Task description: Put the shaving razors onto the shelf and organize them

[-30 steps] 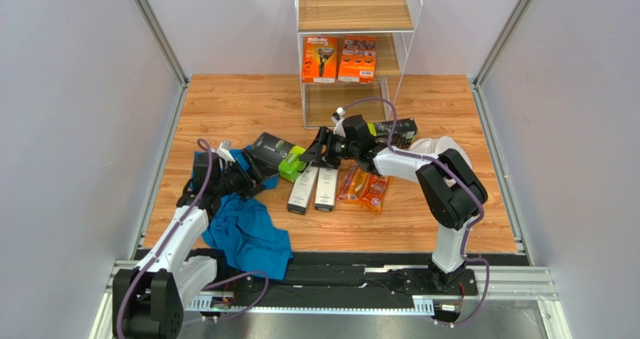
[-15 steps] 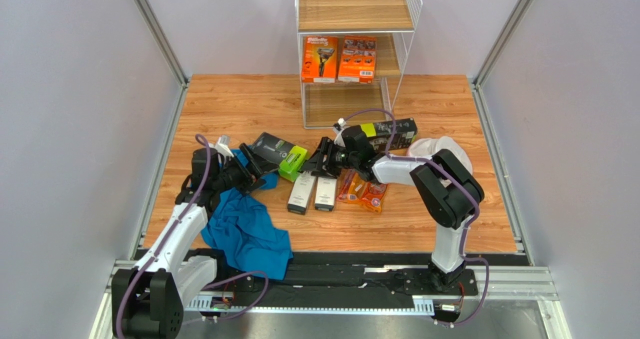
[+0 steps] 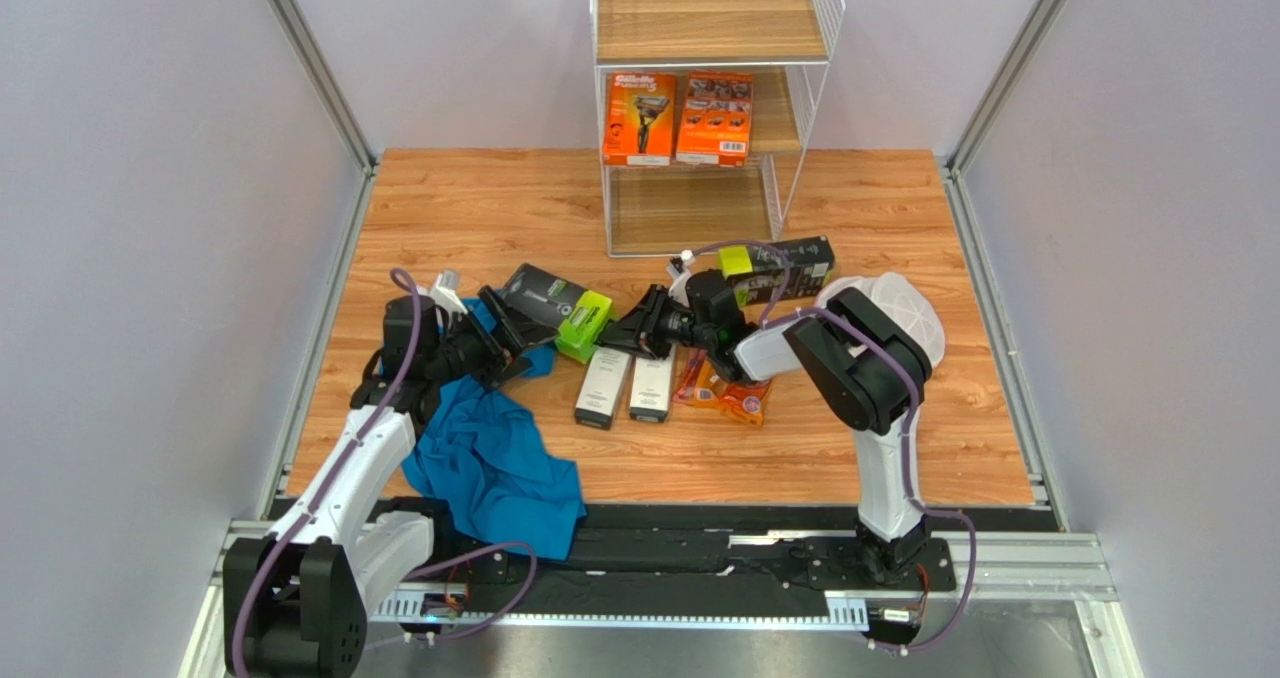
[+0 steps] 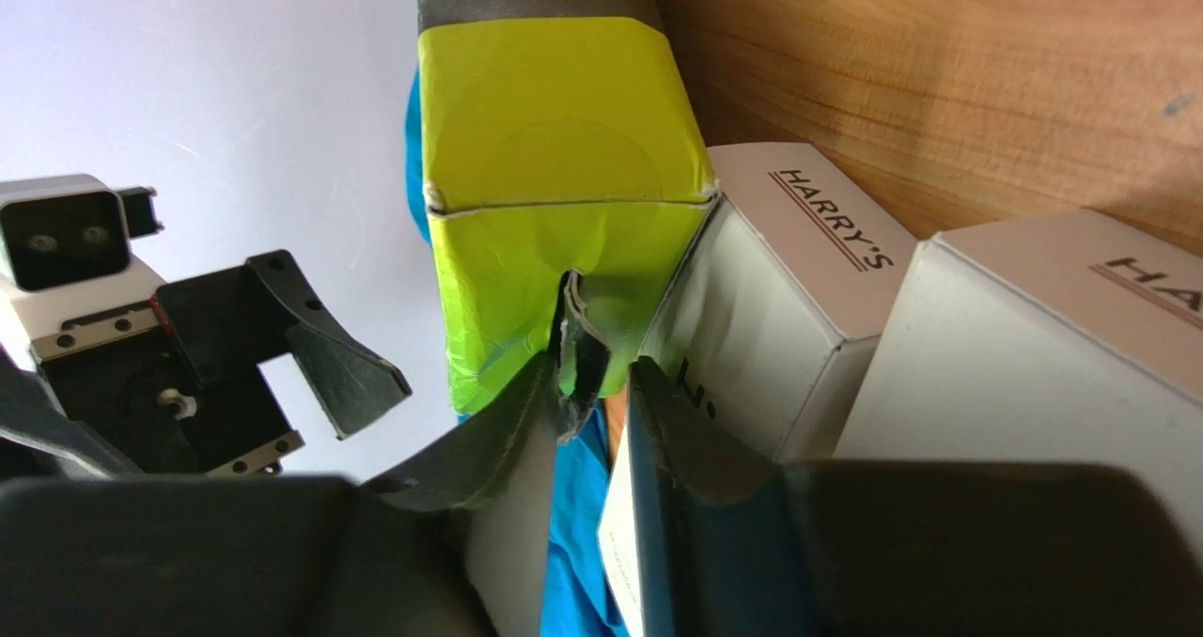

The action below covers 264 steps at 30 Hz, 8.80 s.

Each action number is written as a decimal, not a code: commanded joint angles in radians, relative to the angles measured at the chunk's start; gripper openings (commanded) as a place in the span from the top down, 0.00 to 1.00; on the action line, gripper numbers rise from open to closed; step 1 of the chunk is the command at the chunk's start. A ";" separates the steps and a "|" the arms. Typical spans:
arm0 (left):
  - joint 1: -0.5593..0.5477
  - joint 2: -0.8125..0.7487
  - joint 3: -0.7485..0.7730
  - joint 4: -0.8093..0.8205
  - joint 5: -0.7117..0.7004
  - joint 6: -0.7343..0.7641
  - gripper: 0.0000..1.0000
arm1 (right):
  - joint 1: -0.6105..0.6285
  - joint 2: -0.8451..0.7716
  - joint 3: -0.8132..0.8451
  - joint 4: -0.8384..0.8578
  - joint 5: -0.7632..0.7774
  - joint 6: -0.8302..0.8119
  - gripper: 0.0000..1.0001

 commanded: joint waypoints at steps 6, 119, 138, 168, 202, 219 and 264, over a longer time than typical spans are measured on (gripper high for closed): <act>0.003 0.014 -0.056 0.140 0.009 -0.078 0.01 | 0.004 -0.068 -0.068 0.174 0.057 0.042 1.00; -0.426 -0.073 0.036 0.533 -0.070 -0.219 1.00 | 0.183 -0.763 -0.552 0.310 0.312 0.082 0.24; -0.426 -0.038 -0.014 0.596 -0.031 -0.251 1.00 | 0.185 -0.659 -0.573 0.625 0.319 0.116 0.43; -0.428 -0.119 -0.064 0.655 0.009 -0.284 1.00 | 0.185 -0.708 -0.569 0.341 0.404 0.099 0.26; -0.429 -0.216 0.116 -0.037 -0.207 0.055 0.13 | 0.214 -0.849 -0.542 0.233 0.359 0.029 1.00; -0.429 -0.437 0.220 -0.602 -0.775 0.086 0.09 | 0.211 -1.119 -0.333 -0.379 0.450 -0.137 1.00; -0.429 -0.422 0.104 -0.502 -0.607 0.089 0.10 | -0.217 -0.368 1.016 -0.727 0.316 -0.206 1.00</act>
